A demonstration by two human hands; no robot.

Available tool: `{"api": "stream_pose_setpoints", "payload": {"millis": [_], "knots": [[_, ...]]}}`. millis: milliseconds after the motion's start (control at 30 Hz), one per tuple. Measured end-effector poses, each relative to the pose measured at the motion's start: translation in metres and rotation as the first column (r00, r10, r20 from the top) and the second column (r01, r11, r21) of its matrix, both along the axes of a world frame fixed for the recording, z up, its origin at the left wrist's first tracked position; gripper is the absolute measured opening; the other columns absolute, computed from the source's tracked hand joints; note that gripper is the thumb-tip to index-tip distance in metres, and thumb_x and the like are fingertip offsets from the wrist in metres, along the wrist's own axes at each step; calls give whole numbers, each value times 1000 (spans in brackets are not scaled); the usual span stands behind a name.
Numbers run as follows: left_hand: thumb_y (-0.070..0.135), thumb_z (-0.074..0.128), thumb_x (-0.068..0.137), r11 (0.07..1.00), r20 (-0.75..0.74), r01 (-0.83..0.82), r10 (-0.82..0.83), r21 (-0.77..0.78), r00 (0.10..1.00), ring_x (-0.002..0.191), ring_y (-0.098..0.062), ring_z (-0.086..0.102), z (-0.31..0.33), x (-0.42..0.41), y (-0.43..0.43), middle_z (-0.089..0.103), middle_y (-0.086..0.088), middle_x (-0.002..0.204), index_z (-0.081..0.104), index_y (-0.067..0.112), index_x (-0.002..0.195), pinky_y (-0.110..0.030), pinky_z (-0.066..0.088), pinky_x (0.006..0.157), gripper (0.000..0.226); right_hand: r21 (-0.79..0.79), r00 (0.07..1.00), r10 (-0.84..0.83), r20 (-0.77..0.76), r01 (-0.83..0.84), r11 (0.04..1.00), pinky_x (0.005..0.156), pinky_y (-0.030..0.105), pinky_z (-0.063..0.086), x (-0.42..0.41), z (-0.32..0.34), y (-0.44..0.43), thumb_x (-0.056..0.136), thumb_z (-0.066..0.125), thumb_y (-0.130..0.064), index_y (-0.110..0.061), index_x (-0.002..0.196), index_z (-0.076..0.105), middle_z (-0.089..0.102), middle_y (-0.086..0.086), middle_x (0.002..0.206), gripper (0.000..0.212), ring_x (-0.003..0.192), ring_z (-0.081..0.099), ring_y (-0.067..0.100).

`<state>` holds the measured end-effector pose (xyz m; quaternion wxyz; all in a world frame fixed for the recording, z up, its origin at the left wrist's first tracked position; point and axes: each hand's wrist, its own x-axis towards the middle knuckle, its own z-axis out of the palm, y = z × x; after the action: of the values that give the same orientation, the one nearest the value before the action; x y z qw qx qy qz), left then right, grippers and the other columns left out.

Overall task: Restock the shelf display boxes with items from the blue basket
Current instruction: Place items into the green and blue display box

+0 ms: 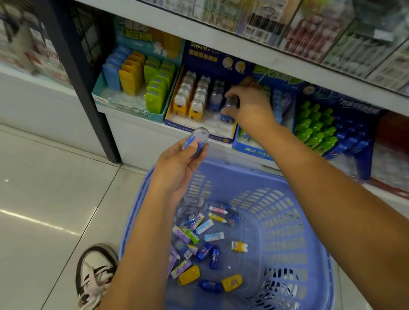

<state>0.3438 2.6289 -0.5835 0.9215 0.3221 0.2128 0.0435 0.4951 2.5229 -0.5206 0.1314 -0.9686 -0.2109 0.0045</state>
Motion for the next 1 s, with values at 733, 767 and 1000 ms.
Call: {"api": "stream_pose_setpoints", "payload": {"millis": [733, 767, 1000], "knots": [[15, 55, 93, -236, -175, 141, -129, 961, 976, 138, -28, 27, -14, 34, -14, 38, -13, 146, 36, 3, 142, -35, 15, 118, 54, 300, 999, 32, 18, -36, 953, 81, 20, 43, 6, -21, 13, 87, 65, -17, -11, 109, 67, 69, 7, 107, 23, 94, 63, 19], [15, 55, 93, -234, -175, 141, -131, 962, 976, 138, -28, 27, -14, 35, -13, 38, -13, 146, 37, 3, 142, -35, 16, 118, 54, 283, 999, 38, 12, -39, 958, 80, 20, 42, 7, -22, 14, 87, 65, -17, -10, 108, 67, 69, 7, 107, 22, 95, 63, 19], [14, 56, 92, -200, -176, 146, -143, 969, 974, 137, -27, 28, -15, 35, -11, 39, -12, 145, 39, 3, 141, -36, 25, 115, 52, 131, 999, 5, 49, -11, 991, 96, 35, 41, 12, -19, 21, 86, 65, -26, -19, 110, 70, 62, 6, 117, 25, 114, 50, 27]]}}
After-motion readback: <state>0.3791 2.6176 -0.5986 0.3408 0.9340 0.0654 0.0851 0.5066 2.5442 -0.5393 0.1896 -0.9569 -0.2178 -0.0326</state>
